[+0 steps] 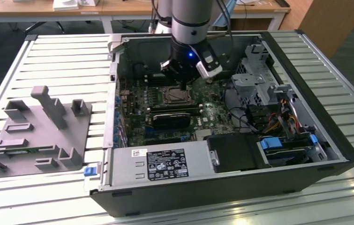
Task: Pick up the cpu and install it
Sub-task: 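Install the second cpu locking lever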
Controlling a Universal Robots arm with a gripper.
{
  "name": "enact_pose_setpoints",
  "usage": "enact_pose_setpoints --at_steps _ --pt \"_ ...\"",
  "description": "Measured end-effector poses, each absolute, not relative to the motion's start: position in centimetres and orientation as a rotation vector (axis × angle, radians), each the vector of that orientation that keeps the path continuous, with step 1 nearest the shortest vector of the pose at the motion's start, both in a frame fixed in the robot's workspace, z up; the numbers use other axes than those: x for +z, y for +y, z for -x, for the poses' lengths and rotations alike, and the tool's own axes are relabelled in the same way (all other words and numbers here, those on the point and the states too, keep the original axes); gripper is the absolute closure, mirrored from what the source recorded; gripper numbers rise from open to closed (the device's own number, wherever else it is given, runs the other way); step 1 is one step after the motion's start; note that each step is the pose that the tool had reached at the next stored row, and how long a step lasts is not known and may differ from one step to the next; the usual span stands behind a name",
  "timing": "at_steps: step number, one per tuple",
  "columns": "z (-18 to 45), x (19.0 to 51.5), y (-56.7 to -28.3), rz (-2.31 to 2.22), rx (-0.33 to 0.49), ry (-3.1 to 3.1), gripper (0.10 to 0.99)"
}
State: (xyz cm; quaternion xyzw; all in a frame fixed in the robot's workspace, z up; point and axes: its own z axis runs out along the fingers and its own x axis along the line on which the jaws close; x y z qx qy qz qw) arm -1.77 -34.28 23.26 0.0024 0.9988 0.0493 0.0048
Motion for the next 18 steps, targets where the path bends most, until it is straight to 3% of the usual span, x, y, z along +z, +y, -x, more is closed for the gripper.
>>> enact_pose_setpoints --at_steps 18 --pt "1.6 23.2 -37.9 -0.009 0.186 3.143 0.98"
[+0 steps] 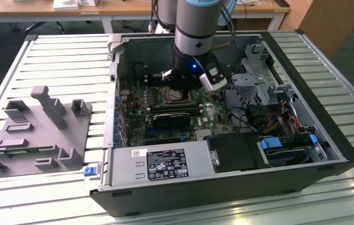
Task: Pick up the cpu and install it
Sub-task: 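Install the second cpu locking lever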
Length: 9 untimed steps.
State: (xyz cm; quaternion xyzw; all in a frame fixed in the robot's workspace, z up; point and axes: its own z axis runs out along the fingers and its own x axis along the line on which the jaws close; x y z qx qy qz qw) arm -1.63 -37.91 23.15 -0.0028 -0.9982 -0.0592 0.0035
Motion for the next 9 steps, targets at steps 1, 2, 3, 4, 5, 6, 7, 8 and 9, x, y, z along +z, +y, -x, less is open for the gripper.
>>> enact_pose_setpoints --at_steps 1,2,3,4,5,6,7,8,9 --pt "1.7 23.1 -38.0 0.009 -0.186 -3.129 0.98" --pt "1.8 23.1 -38.1 0.009 -0.186 -3.129 0.98" --pt "2.0 23.1 -38.2 0.009 -0.187 -3.129 0.98" --pt "2.3 23.1 -38.3 0.009 -0.188 -3.129 0.98" --pt "2.8 23.1 -38.4 0.009 -0.189 -3.129 0.98" --pt "3.1 23.1 -38.4 0.009 -0.191 -3.129 0.98" --pt "3.3 23.1 -38.4 0.009 -0.191 -3.129 0.98" --pt "3.7 23.0 -38.5 0.009 -0.192 -3.129 0.98" --pt "3.9 23.0 -38.5 0.009 -0.192 -3.129 0.98"
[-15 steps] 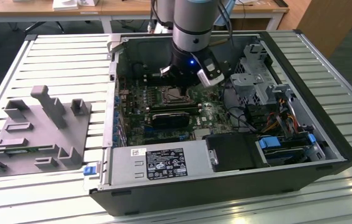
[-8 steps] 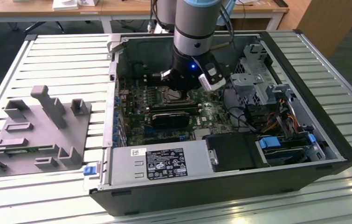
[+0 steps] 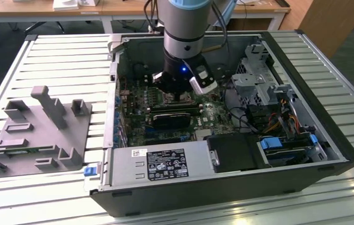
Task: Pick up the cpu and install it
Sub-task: 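Install the second cpu locking lever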
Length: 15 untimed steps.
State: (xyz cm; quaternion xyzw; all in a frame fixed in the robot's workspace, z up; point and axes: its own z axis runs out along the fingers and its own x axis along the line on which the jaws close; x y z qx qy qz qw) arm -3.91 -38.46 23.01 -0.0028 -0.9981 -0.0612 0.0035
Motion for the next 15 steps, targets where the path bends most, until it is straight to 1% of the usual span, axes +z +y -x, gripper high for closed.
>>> enact_pose_setpoints --at_steps 13,15 --pt "4.8 20.9 -38.5 0.009 -0.198 -3.128 0.98" --pt "4.9 20.8 -38.6 0.009 -0.215 -3.127 0.98"
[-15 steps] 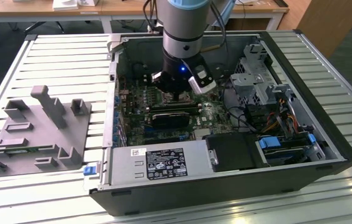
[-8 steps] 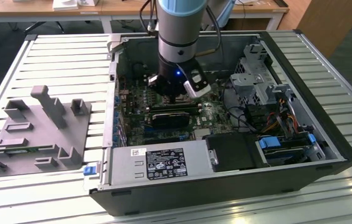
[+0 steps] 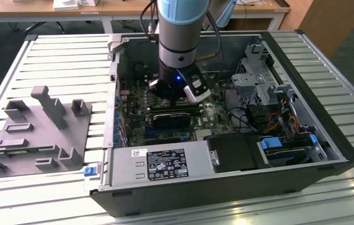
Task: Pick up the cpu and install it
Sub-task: 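Install the second cpu locking lever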
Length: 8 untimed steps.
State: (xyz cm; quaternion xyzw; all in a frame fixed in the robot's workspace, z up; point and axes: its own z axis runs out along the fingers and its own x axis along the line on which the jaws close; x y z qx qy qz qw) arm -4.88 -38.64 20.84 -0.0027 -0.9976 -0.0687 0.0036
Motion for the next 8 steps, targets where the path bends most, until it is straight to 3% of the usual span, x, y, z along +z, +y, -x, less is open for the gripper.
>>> enact_pose_setpoints --at_steps 8 --pt "5.84 20.81 -39.68 0.008 -0.306 -3.12 0.98"
